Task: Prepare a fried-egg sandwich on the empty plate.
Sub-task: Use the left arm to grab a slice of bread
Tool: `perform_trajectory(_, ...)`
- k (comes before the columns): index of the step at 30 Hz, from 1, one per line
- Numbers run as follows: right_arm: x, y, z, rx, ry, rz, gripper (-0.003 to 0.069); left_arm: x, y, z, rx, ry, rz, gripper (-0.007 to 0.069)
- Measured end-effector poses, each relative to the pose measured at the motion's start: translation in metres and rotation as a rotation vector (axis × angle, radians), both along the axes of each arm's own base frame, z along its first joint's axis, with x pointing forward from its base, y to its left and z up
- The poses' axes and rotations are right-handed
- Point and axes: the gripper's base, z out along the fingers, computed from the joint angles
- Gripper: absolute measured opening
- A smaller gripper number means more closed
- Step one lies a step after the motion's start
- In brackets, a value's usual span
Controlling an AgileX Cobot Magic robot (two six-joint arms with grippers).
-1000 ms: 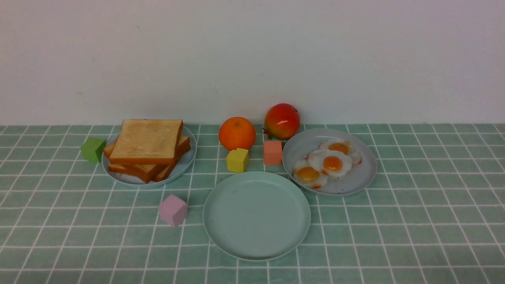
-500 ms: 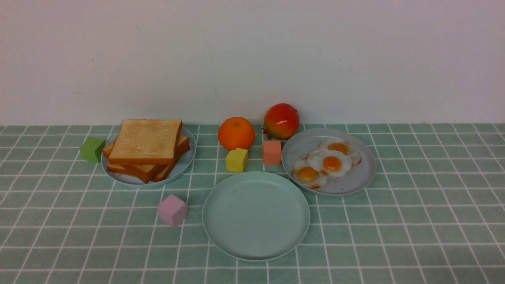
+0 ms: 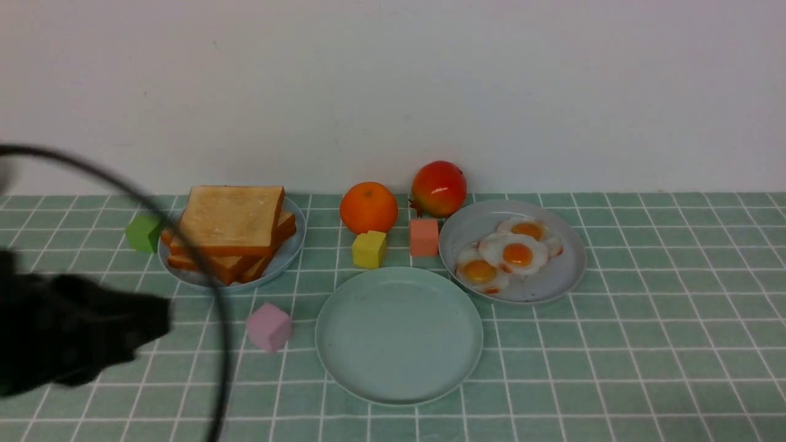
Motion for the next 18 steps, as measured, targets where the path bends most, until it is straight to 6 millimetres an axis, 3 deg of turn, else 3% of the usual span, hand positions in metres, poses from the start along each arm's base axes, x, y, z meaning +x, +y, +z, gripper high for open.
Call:
perform_trajectory(4,0.0,0.001,0.001,0.069,-0.009,-0.005,0.0239,0.026,-0.015,-0.004,0.045,0.033,-0.034,0.0134)
perform_trajectory(6,0.002,0.005,0.003,0.299,-0.037,-0.027,0.0239,0.044,-0.02,-0.011,0.075,0.04,-0.027,0.0134)
perform_trajectory(8,0.003,0.006,0.008,0.425,-0.087,-0.043,0.0239,0.055,-0.022,-0.016,0.122,0.049,-0.038,0.0134)
perform_trajectory(14,0.005,0.002,0.023,0.659,-0.246,-0.088,0.0239,0.08,-0.026,-0.025,0.27,0.131,-0.081,0.0125)
perform_trajectory(16,0.002,0.005,0.035,0.698,-0.238,-0.06,0.0231,0.092,-0.028,-0.025,0.332,0.16,-0.095,0.0083)
perform_trajectory(18,-0.002,0.011,0.059,0.639,-0.192,0.012,0.02,0.104,-0.031,-0.024,0.376,0.175,-0.101,0.0027)
